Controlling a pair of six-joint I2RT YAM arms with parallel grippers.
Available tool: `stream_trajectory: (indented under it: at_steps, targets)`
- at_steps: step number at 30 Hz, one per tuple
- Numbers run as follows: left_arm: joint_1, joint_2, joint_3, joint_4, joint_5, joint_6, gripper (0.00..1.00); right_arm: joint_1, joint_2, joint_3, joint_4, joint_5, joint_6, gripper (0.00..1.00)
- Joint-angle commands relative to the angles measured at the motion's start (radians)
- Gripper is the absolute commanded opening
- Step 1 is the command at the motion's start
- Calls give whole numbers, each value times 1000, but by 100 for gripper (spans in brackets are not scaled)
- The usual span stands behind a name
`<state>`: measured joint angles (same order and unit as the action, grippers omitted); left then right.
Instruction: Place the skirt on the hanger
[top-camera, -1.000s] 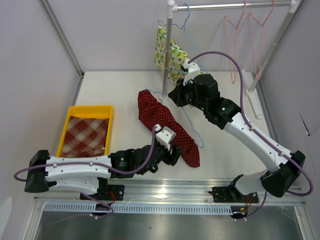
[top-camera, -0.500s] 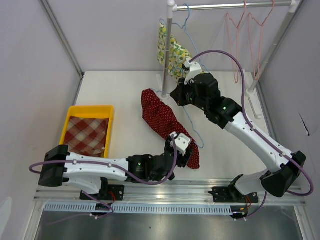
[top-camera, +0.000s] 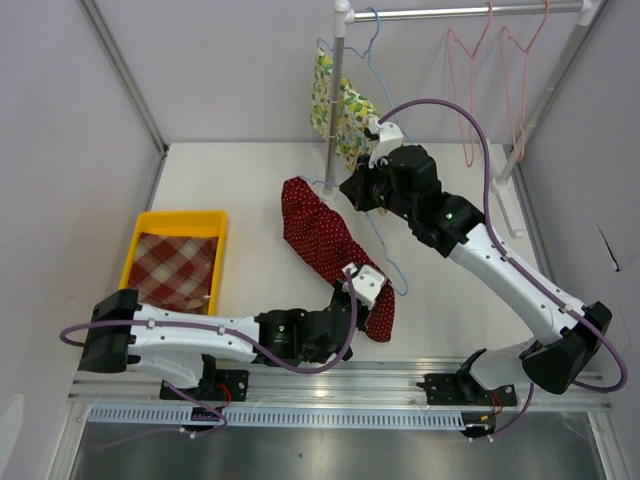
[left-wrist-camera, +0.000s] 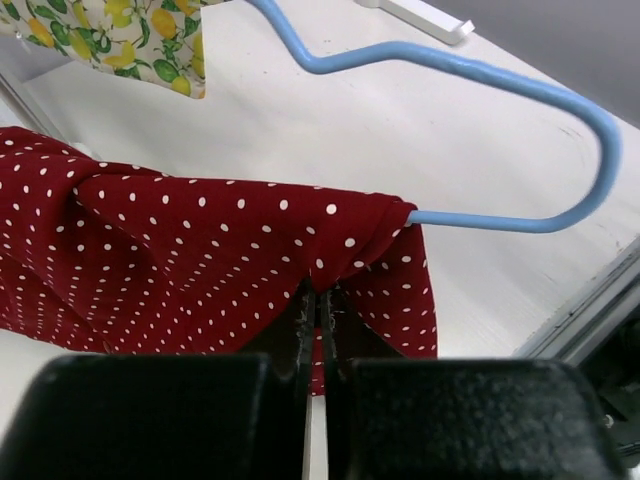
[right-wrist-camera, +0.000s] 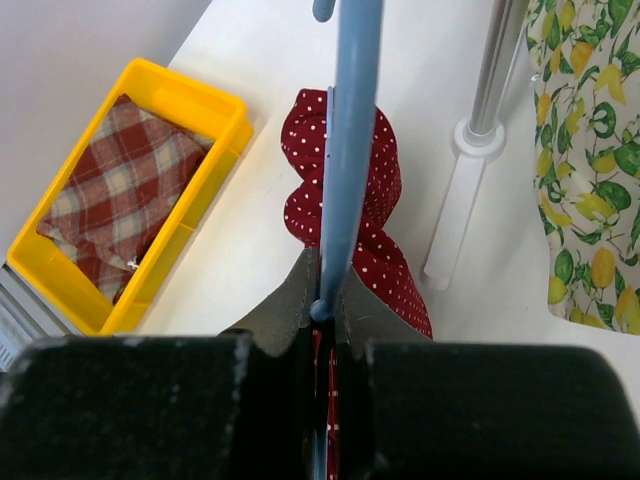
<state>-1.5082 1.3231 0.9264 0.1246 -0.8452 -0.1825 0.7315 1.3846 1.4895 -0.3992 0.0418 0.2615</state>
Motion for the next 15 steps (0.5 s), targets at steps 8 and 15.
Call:
stream_trajectory:
  at_steps: [8, 15]
  targets:
    - [-87, -87, 29, 14, 37, 40, 0, -7, 10, 86, 54, 47, -33, 0]
    - [-116, -137, -11, -68, 52, -43, 0, -34, 14, 103, 49, 27, -33, 0]
